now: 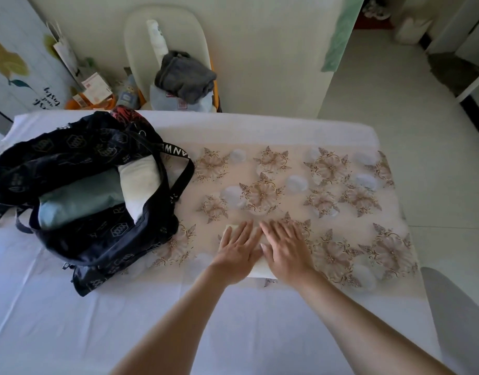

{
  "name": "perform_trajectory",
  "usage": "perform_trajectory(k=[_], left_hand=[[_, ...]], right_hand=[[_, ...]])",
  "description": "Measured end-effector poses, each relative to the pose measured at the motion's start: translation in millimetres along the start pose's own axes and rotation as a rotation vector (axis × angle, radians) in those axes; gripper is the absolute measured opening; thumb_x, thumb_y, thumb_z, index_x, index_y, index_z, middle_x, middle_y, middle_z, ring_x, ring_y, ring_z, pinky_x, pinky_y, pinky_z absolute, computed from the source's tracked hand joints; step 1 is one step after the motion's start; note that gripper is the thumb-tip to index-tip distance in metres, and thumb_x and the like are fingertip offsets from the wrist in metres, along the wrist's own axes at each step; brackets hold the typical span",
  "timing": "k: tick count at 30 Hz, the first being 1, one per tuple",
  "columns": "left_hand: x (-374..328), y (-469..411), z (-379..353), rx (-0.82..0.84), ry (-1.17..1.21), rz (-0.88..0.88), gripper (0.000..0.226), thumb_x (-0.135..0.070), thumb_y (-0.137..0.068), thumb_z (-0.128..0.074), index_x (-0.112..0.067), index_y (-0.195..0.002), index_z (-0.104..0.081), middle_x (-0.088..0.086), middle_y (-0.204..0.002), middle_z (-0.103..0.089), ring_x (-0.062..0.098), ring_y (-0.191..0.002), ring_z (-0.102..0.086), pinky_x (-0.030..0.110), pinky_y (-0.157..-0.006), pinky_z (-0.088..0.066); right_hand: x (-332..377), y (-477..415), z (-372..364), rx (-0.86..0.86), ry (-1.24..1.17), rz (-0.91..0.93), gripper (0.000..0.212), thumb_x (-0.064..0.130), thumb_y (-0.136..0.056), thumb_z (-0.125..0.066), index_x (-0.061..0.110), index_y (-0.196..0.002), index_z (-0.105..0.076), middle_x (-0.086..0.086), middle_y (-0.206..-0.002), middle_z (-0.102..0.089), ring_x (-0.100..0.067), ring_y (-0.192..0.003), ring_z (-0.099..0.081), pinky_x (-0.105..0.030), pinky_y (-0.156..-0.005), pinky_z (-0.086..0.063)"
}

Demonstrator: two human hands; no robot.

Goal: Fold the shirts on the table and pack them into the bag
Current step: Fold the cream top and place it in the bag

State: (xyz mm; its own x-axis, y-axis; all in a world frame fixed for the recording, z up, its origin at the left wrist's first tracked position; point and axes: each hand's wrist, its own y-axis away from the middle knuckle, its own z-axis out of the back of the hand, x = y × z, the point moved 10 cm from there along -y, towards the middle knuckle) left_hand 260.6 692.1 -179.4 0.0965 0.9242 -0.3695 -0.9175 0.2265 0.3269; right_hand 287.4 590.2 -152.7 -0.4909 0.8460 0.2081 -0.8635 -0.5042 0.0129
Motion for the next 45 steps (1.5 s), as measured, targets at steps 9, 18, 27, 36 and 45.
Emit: perform_trajectory(k=[9,18,27,36,45], left_hand=[[34.8,14.7,22.1,-0.194,0.387,0.482,0.079,-0.041,-0.096,-0.049,-0.019,-0.156,-0.003,0.007,-0.165,-0.002,0.028,-0.149,-0.007,0.050,-0.118,-0.021],[66.6,2.4,21.0,0.160,0.656,0.706,0.055,-0.037,-0.074,-0.084,-0.016,-0.116,-0.056,0.000,-0.104,-0.063,0.020,-0.095,-0.061,0.032,-0.087,-0.052],[78.3,31.4,8.3,0.167,0.801,0.672,0.051,-0.018,-0.072,-0.083,-0.014,-0.119,-0.064,0.004,-0.109,-0.069,0.019,-0.095,-0.066,0.030,-0.077,-0.057],[68.6,41.8,-0.5,0.110,0.926,0.729,0.056,-0.033,-0.066,-0.084,-0.016,-0.114,-0.061,0.003,-0.103,-0.067,0.021,-0.090,-0.065,0.035,-0.080,-0.058],[31.3,23.7,41.7,0.184,0.695,0.180,0.041,-0.008,-0.058,-0.084,-0.039,-0.077,-0.067,-0.004,-0.096,-0.066,0.028,-0.097,-0.064,0.041,-0.081,-0.056]], right_hand=[[-6.6,-0.2,4.5,-0.011,-0.084,0.005,0.050,0.042,-0.100,-0.035,0.021,-0.143,-0.051,0.000,-0.138,-0.055,-0.024,-0.128,-0.048,-0.045,-0.109,-0.033],[-10.4,2.6,-9.5,0.103,-0.093,0.010,0.052,0.049,-0.100,-0.027,0.028,-0.146,-0.040,0.006,-0.141,-0.047,-0.024,-0.134,-0.041,-0.048,-0.116,-0.021],[2.3,-31.0,-1.2,0.538,-0.128,0.024,0.080,0.063,-0.080,-0.065,0.033,-0.149,-0.038,0.006,-0.153,-0.042,-0.020,-0.138,-0.041,-0.038,-0.113,-0.032],[9.6,29.8,-10.2,0.280,-0.070,-0.136,0.063,0.060,-0.087,-0.034,0.033,-0.143,-0.039,0.009,-0.142,-0.047,-0.019,-0.127,-0.045,-0.041,-0.103,-0.034],[17.4,34.9,23.2,0.368,-0.252,-0.156,0.103,0.065,-0.061,-0.070,0.034,-0.151,-0.033,0.010,-0.154,-0.039,-0.015,-0.139,-0.039,-0.036,-0.112,-0.035]])
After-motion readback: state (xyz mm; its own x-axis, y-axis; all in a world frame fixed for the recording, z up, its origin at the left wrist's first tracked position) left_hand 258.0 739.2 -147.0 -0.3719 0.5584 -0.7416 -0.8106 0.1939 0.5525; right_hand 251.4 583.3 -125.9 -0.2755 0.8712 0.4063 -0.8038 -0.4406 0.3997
